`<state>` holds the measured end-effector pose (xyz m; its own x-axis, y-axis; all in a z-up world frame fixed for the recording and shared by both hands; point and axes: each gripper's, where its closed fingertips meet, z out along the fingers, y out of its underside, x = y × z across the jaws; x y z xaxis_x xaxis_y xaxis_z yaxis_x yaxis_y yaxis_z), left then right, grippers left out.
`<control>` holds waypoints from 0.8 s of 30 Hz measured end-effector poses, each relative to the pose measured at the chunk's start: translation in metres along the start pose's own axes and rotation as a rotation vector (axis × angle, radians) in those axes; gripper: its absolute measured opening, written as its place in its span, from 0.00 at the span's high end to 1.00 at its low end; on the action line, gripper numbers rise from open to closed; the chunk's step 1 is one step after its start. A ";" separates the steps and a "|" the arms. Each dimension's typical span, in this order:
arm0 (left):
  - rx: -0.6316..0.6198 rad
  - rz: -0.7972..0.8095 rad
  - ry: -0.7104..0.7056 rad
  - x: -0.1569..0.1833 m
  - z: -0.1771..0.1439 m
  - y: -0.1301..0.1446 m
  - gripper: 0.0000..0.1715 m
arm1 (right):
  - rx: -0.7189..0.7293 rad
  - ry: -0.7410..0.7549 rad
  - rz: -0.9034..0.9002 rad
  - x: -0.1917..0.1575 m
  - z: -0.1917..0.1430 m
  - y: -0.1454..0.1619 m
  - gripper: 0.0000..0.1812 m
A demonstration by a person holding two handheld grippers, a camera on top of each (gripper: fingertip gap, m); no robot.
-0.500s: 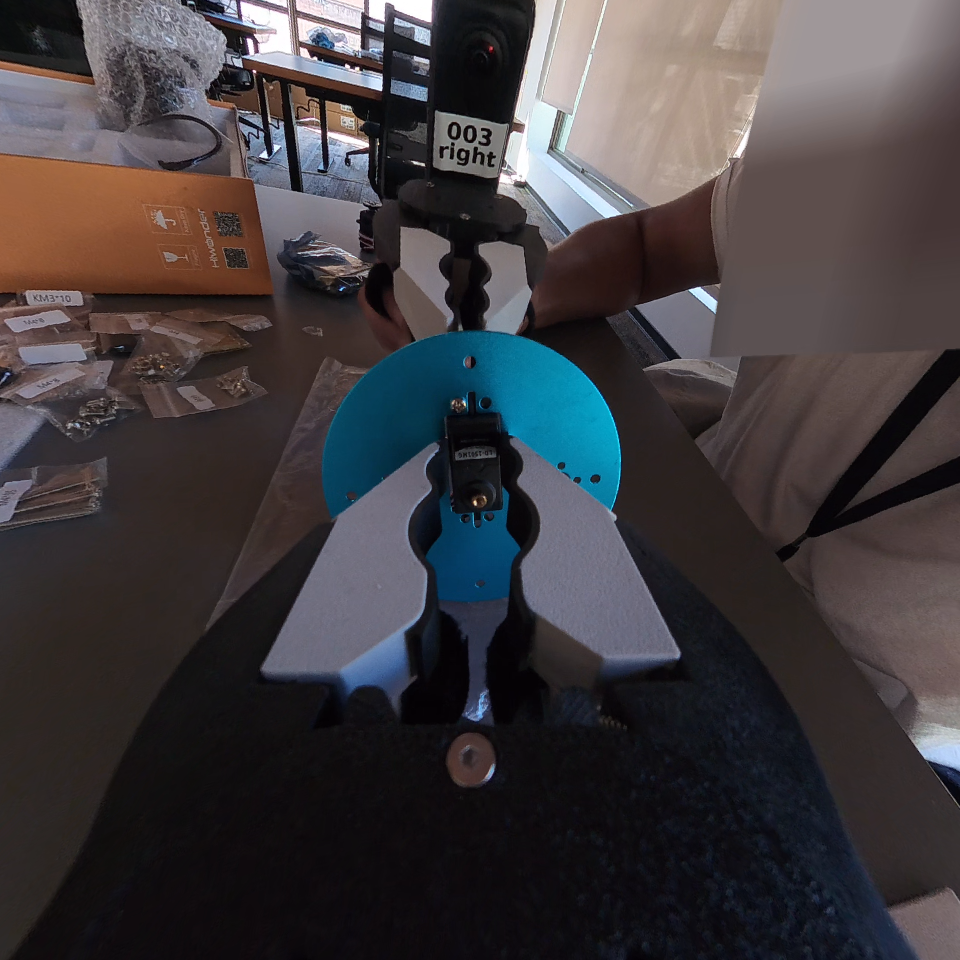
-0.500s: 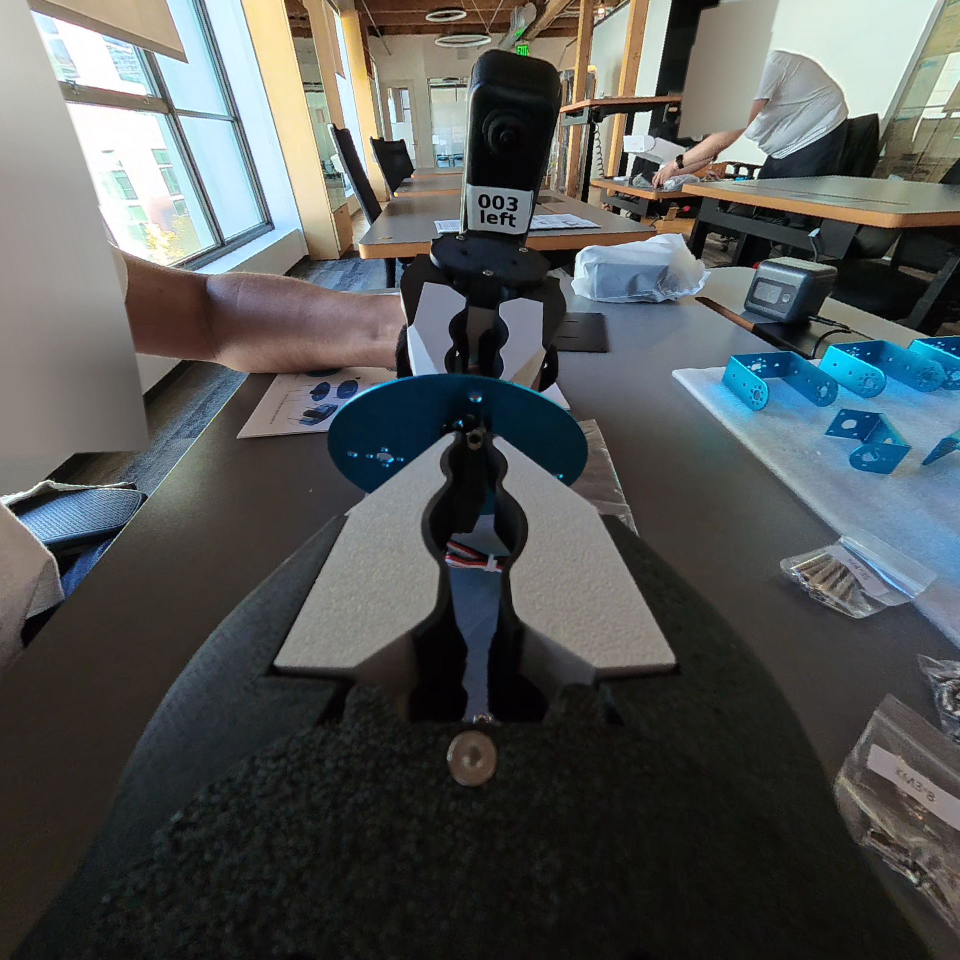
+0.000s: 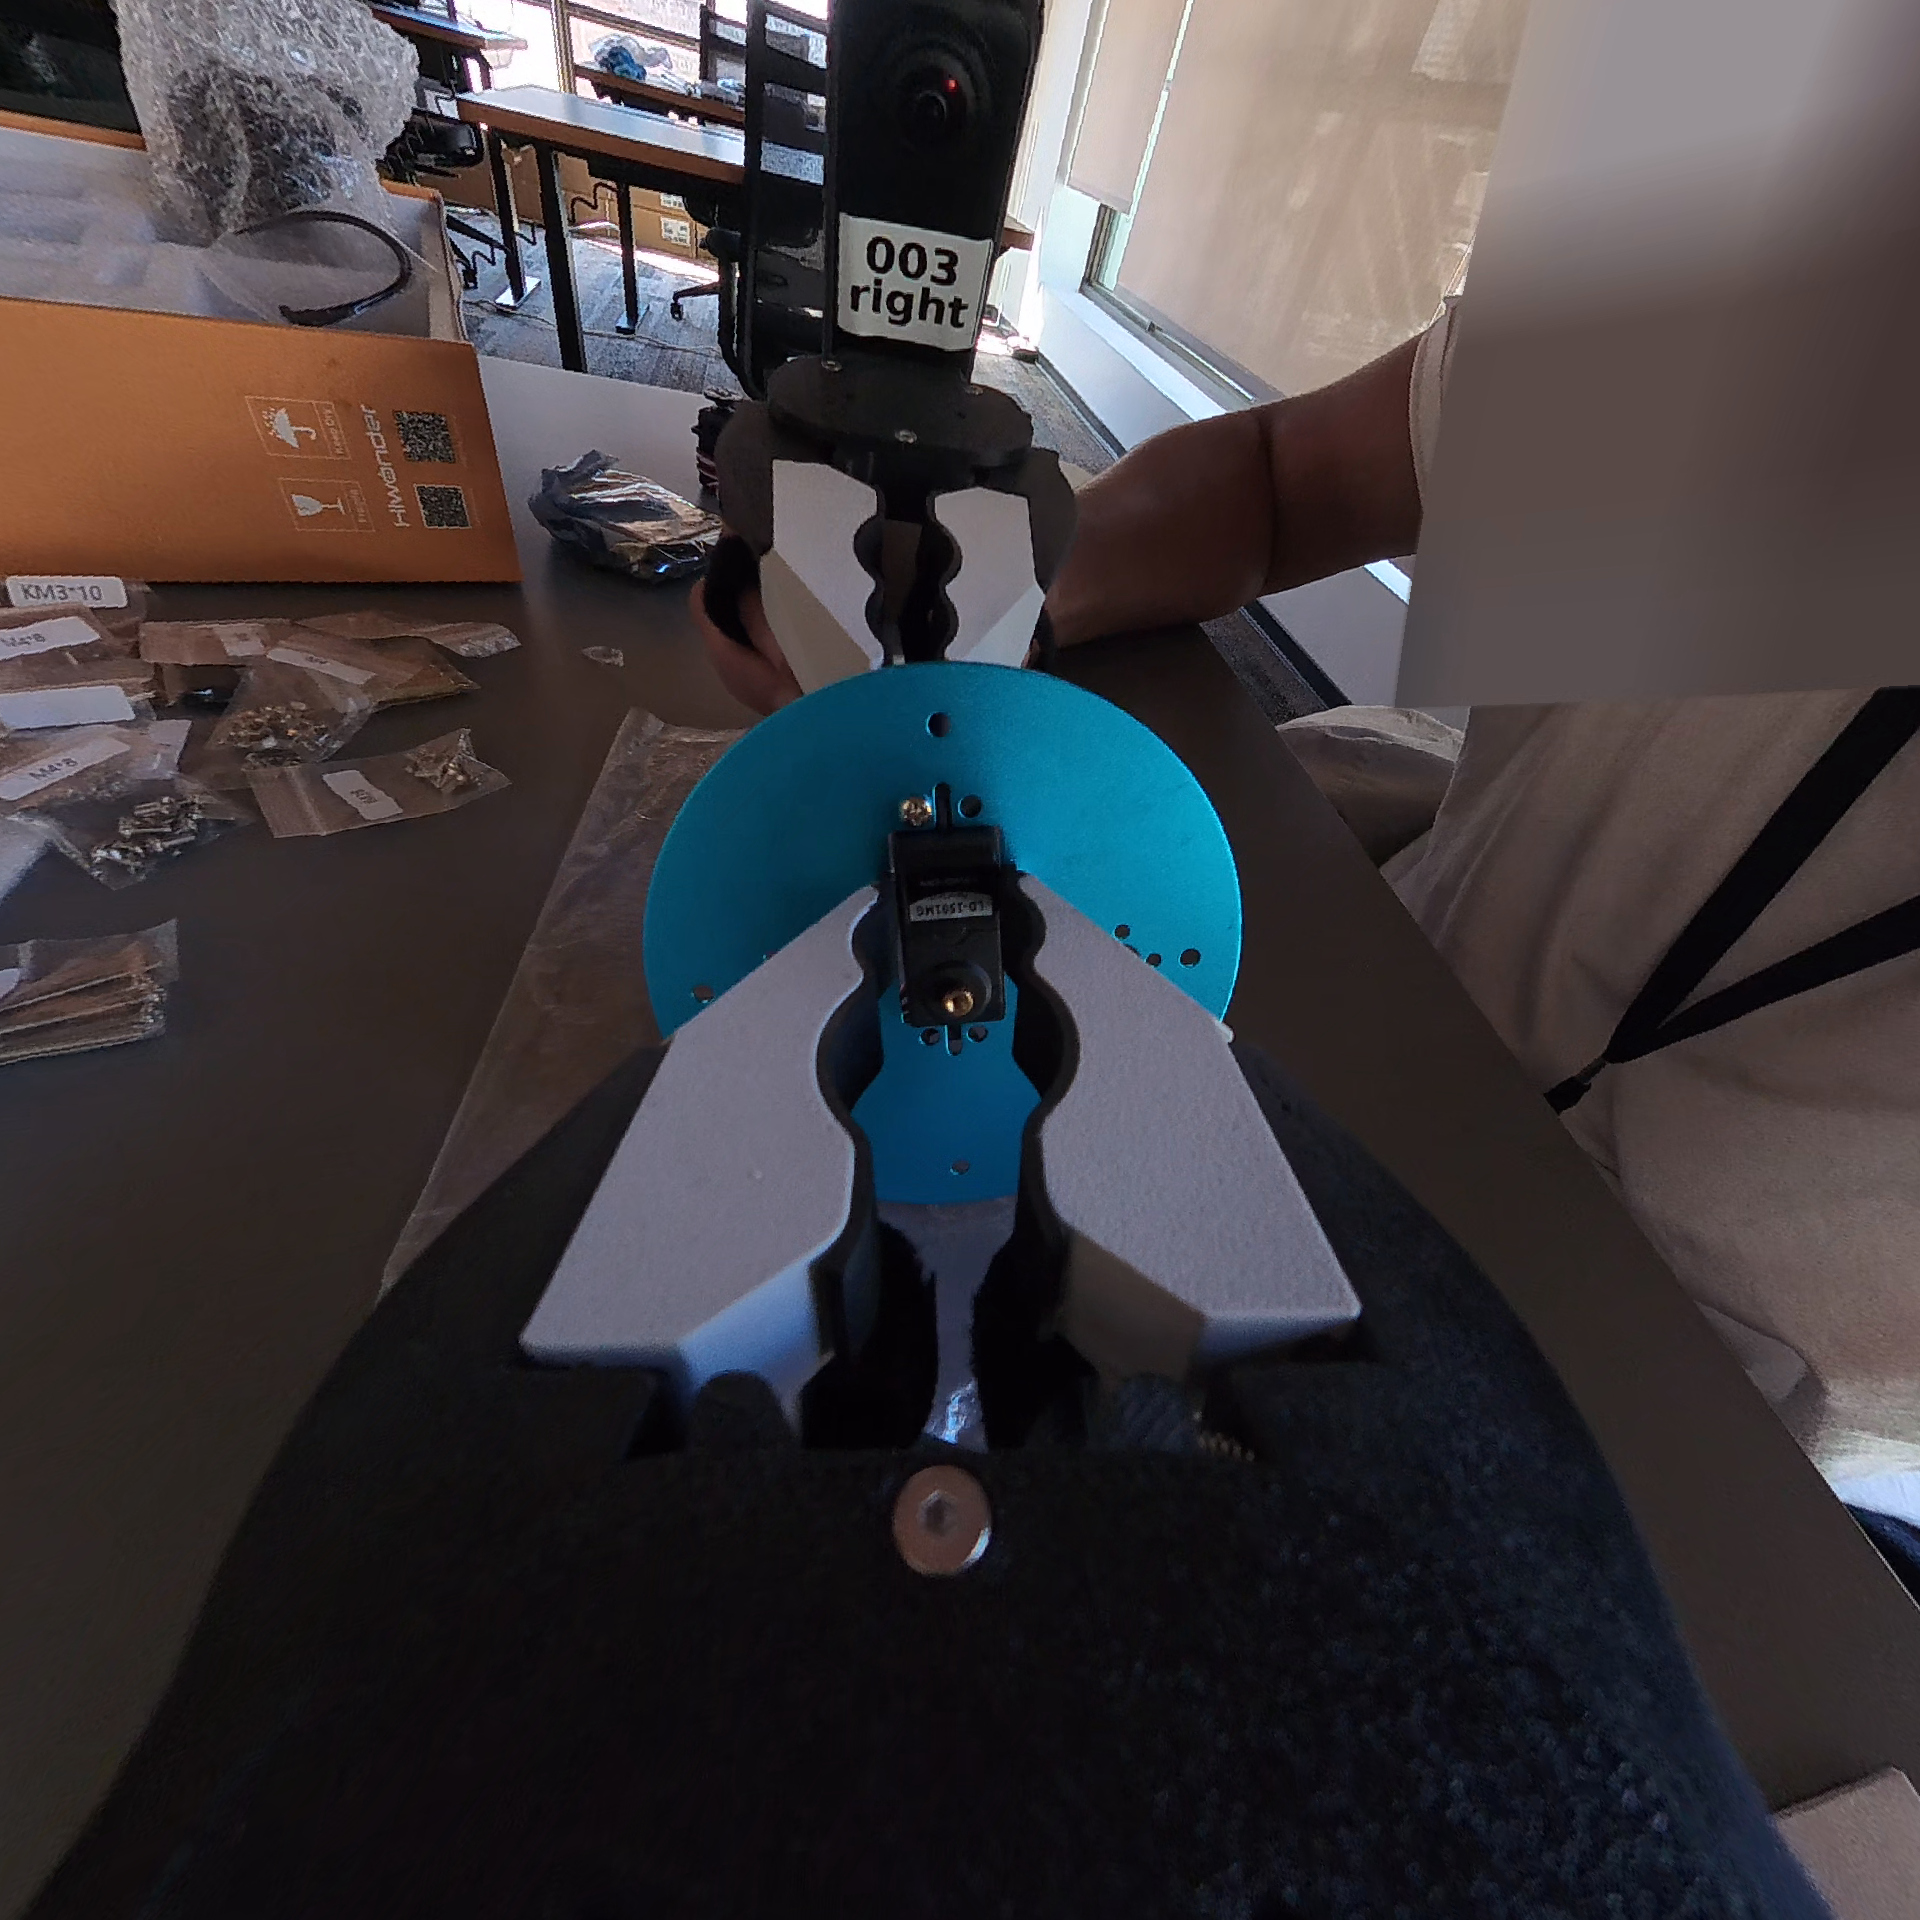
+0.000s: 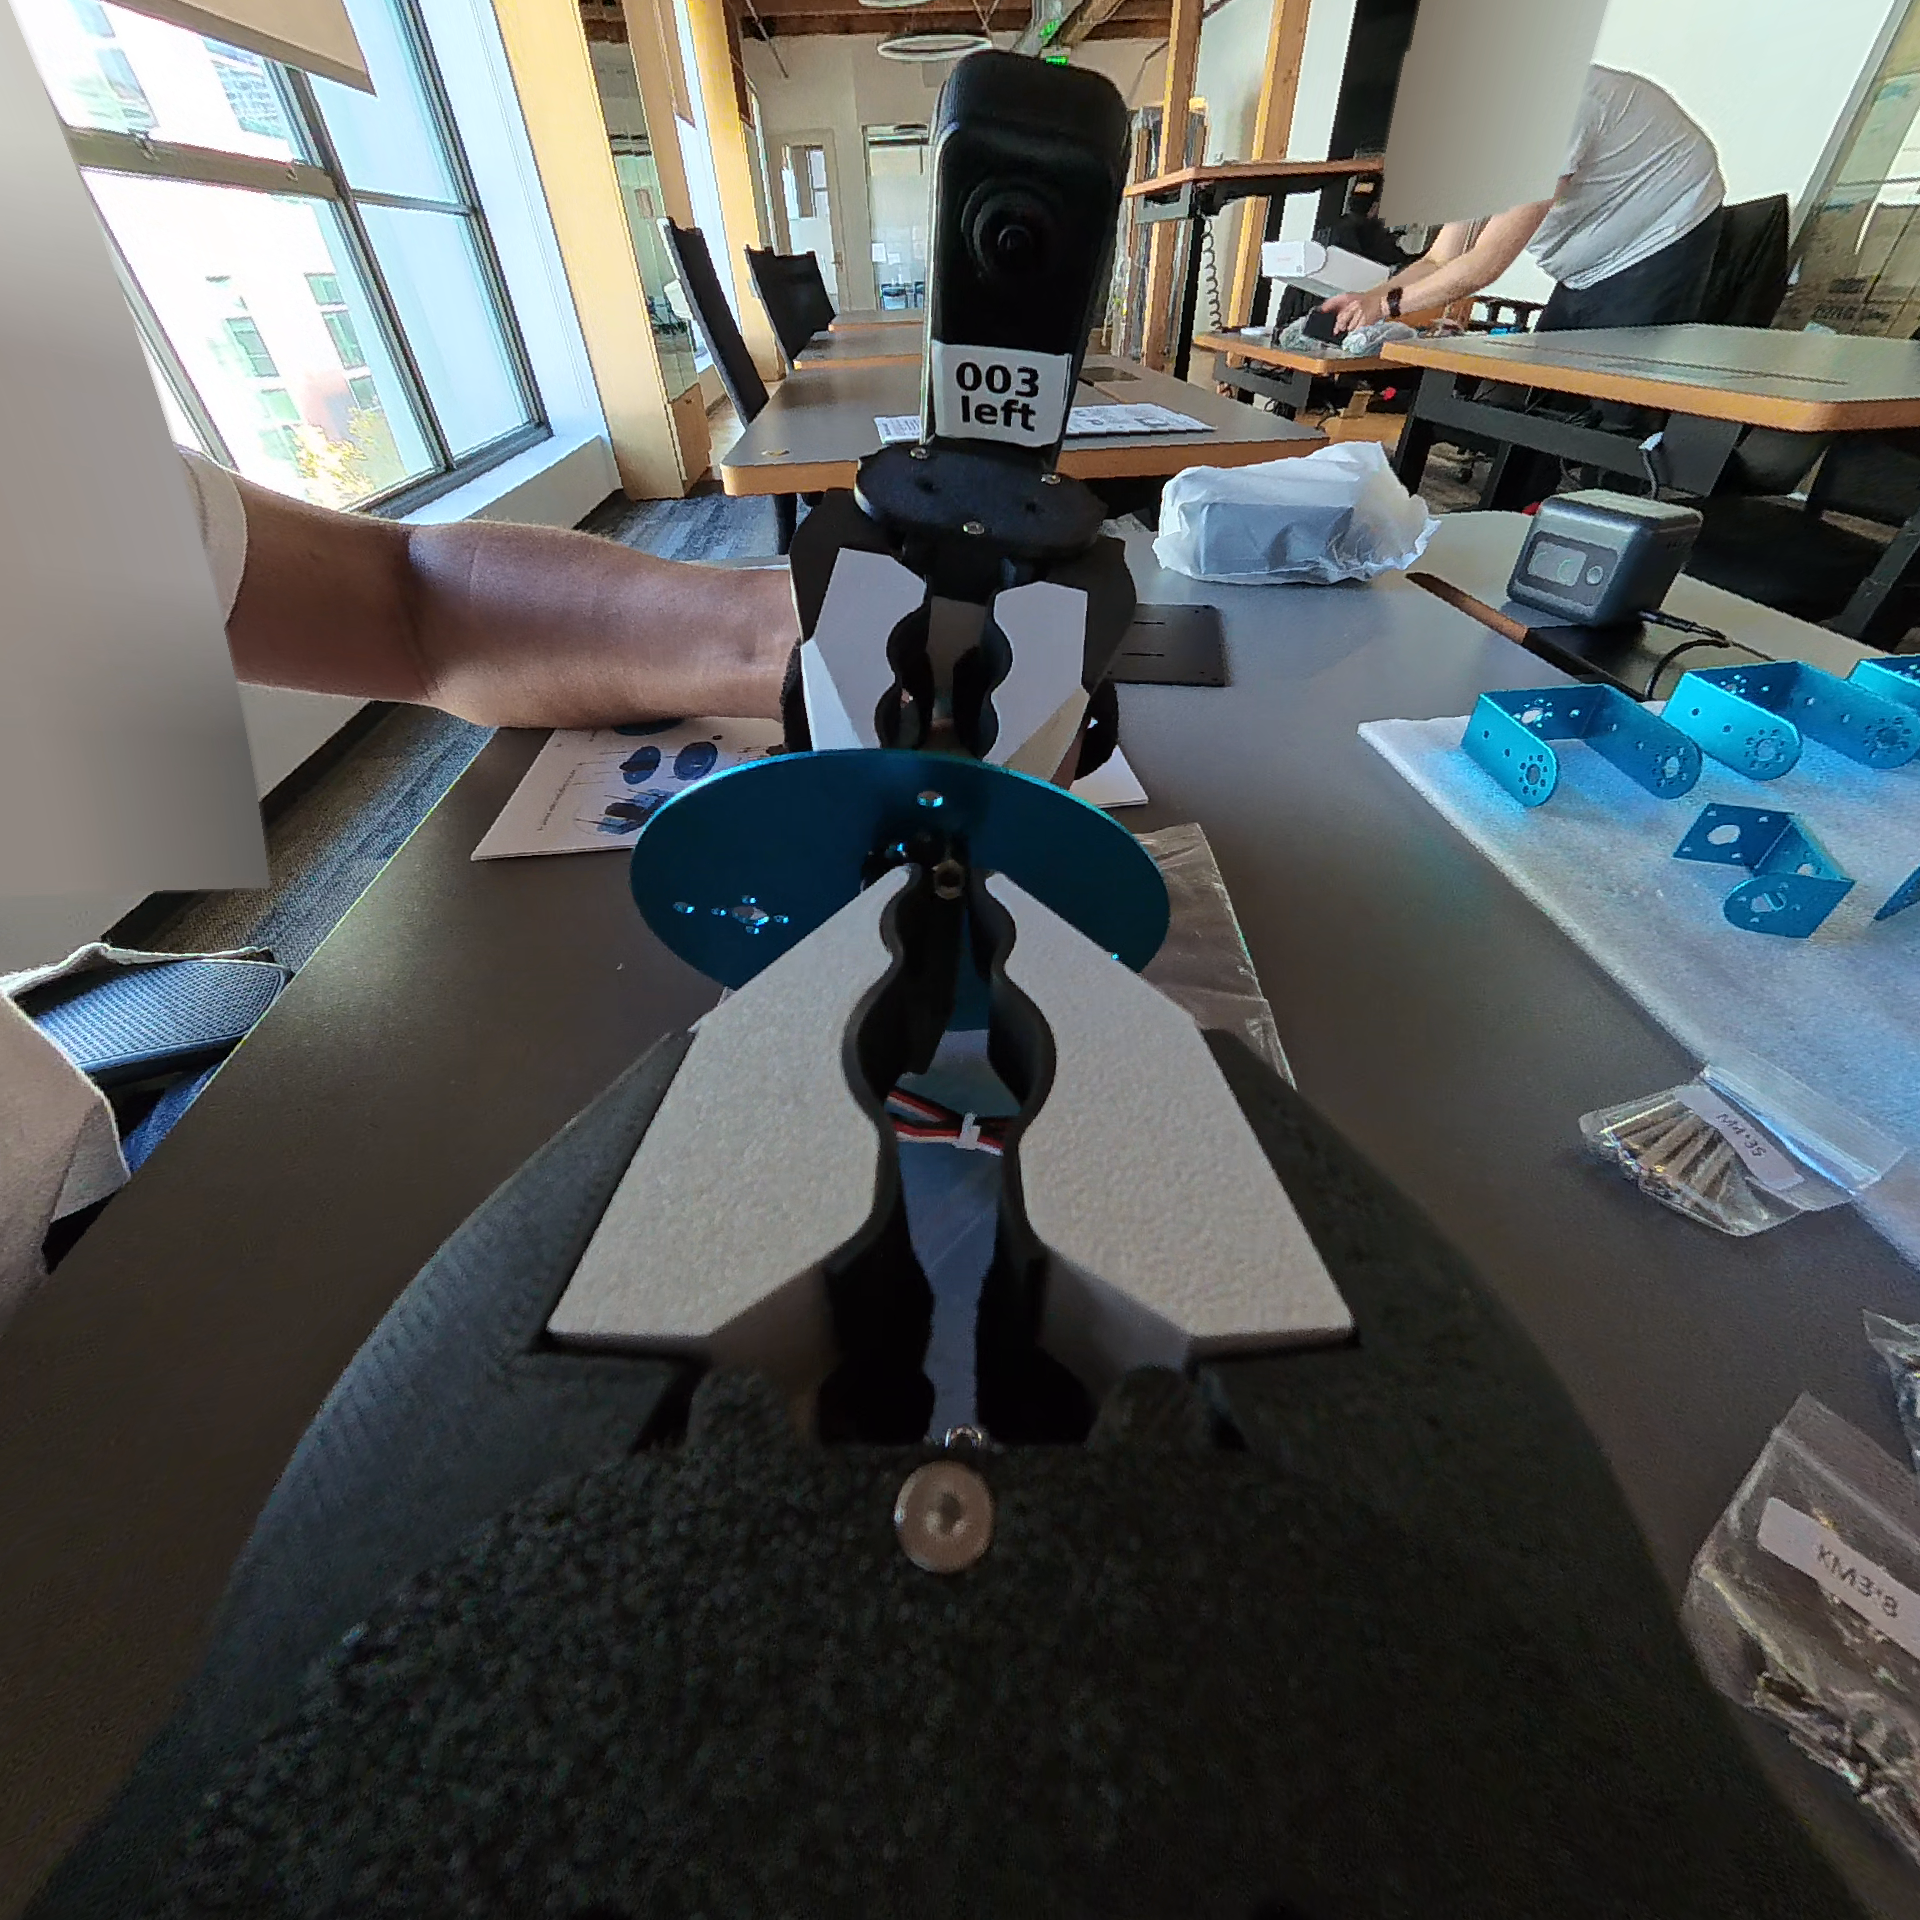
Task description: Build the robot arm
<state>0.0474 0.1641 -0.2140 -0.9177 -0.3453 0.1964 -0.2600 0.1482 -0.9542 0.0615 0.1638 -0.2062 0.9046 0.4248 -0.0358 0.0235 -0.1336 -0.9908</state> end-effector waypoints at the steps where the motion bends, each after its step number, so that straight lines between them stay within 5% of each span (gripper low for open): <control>1: 0.000 0.000 0.000 0.000 0.000 0.000 0.89 | -0.001 -0.001 0.001 0.000 0.000 0.000 0.97; 24: -0.040 0.011 0.000 0.001 0.004 0.006 0.89 | -0.063 -0.013 0.014 -0.004 0.001 0.007 0.97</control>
<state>0.0455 0.1614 -0.2208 -0.9206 -0.3437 0.1856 -0.2615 0.1892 -0.9465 0.0580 0.1621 -0.2128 0.8992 0.4345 -0.0517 0.0383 -0.1959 -0.9799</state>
